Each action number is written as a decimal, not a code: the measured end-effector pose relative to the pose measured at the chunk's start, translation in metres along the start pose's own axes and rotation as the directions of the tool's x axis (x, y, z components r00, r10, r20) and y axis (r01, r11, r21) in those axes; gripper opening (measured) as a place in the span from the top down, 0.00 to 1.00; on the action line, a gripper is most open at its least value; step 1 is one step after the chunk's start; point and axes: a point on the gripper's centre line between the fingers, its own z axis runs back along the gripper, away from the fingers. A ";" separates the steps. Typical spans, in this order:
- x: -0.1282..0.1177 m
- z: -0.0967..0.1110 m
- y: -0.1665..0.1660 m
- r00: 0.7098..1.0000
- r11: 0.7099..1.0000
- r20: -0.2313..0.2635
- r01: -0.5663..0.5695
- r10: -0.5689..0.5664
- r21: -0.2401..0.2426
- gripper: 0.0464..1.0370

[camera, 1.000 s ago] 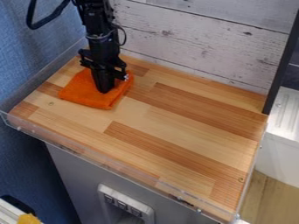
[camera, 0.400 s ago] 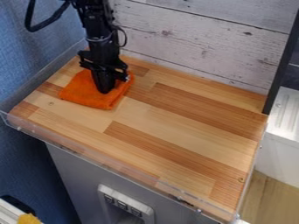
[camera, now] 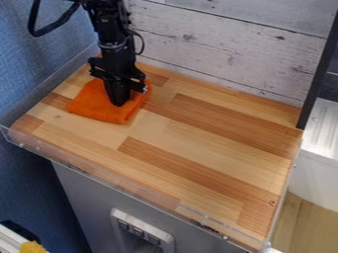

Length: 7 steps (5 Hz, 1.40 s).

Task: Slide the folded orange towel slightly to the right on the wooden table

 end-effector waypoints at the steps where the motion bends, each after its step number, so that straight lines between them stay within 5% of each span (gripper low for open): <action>1: -0.002 0.004 -0.005 0.999 1.000 -0.043 -0.005 0.004 -0.016 0.80; 3: 0.001 0.015 -0.009 0.997 1.000 -0.081 -0.003 0.001 -0.023 0.24; 4: 0.001 0.015 -0.009 0.997 1.000 -0.082 -0.005 0.004 -0.022 0.04; 7: 0.008 0.019 -0.007 1.000 1.000 0.004 -0.009 0.009 0.007 0.04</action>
